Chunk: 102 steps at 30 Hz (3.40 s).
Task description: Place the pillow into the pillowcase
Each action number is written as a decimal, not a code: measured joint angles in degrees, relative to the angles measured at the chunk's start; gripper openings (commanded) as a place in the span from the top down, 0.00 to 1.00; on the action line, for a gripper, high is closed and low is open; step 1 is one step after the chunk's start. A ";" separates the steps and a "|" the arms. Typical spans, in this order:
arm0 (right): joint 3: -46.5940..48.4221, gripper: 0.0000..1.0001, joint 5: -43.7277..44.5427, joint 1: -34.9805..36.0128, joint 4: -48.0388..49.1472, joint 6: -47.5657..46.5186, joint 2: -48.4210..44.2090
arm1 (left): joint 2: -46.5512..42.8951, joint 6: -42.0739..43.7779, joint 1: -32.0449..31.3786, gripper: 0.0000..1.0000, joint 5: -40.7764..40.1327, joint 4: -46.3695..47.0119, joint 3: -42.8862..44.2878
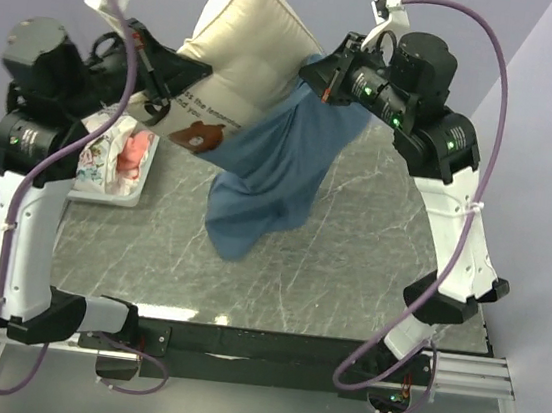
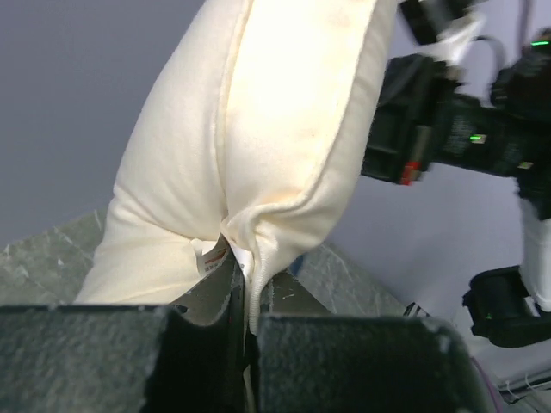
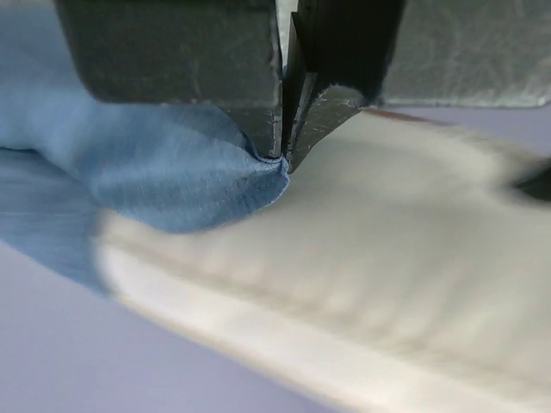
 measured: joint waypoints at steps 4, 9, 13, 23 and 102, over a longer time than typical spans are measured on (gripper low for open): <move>-5.99 0.97 -0.92 0.72 0.94 0.63 -4.66 | 1.53 1.14 -3.98 0.99 -5.95 -3.10 -4.68; -3.15 0.97 1.53 6.14 -2.23 -1.49 -0.15 | 7.26 0.42 -5.75 0.99 -13.57 -8.39 -9.99; -12.13 0.90 -0.74 8.20 1.53 -1.14 0.15 | 8.94 -0.37 -5.73 0.99 -18.43 -13.62 -9.44; -13.77 0.42 -2.47 6.21 1.53 -1.77 4.09 | -0.74 -0.74 -5.03 0.99 -19.63 -11.58 -6.62; -0.24 1.00 12.70 7.39 -3.23 -2.25 3.65 | -7.28 -1.22 -11.67 0.99 -23.61 16.55 -40.96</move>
